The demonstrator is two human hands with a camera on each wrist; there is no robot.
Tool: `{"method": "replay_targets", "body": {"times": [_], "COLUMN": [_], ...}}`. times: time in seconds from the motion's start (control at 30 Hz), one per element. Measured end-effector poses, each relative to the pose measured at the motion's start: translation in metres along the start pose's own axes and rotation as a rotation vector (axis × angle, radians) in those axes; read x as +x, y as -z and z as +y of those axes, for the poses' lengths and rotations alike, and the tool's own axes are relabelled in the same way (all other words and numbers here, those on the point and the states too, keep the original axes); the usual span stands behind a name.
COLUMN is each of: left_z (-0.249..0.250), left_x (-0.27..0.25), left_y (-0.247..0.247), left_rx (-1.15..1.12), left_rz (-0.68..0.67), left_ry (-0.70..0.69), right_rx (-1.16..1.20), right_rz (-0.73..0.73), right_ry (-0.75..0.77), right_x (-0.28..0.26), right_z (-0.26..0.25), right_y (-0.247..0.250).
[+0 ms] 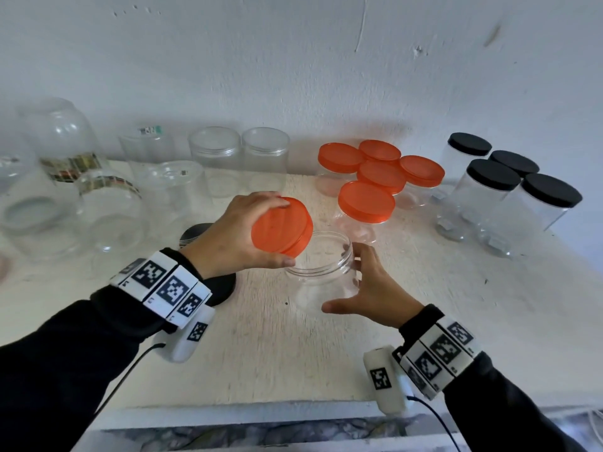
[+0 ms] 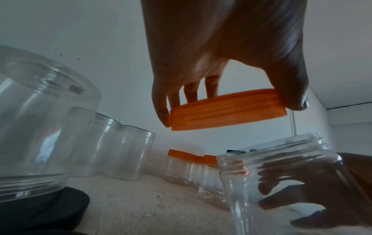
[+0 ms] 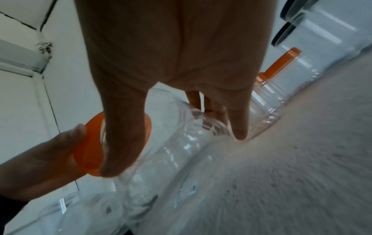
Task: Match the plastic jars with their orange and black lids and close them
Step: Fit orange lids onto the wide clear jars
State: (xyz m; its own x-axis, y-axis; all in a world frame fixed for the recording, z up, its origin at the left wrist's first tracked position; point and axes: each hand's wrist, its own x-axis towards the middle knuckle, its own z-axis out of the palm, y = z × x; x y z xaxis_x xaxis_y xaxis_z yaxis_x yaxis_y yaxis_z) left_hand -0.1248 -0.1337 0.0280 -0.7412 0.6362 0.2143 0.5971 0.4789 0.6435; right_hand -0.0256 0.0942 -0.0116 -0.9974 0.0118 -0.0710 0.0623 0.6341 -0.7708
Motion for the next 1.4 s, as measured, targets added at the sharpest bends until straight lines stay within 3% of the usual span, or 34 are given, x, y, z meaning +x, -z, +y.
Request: {"method": "replay_targets", "body": {"times": [0.47,0.9,1.03,1.2,1.4], "left_z": [0.025,0.035,0.034,0.027,0.000], "left_x": [0.011,0.029,0.029,0.021,0.004], "left_y": [-0.026,-0.036,-0.040,-0.043,-0.043], "left_rx": [0.145,0.267,0.284,0.166,-0.252], "left_rz": [-0.261,-0.397,-0.372,-0.328,-0.339], "left_ry": [-0.119,-0.190,-0.213,-0.176,0.091], "right_rx": [0.179,0.155,0.121,0.087,-0.091], "right_rz": [-0.042,-0.066,-0.070,-0.114,-0.147], "right_ry": [-0.079,-0.073,-0.057,-0.057,0.074], "right_x": [0.006,0.008,0.009,0.008,0.005], "right_z": [0.007,0.003,0.003,0.002,-0.032], "right_y": [-0.004,0.000,0.002,0.005,0.038]}}
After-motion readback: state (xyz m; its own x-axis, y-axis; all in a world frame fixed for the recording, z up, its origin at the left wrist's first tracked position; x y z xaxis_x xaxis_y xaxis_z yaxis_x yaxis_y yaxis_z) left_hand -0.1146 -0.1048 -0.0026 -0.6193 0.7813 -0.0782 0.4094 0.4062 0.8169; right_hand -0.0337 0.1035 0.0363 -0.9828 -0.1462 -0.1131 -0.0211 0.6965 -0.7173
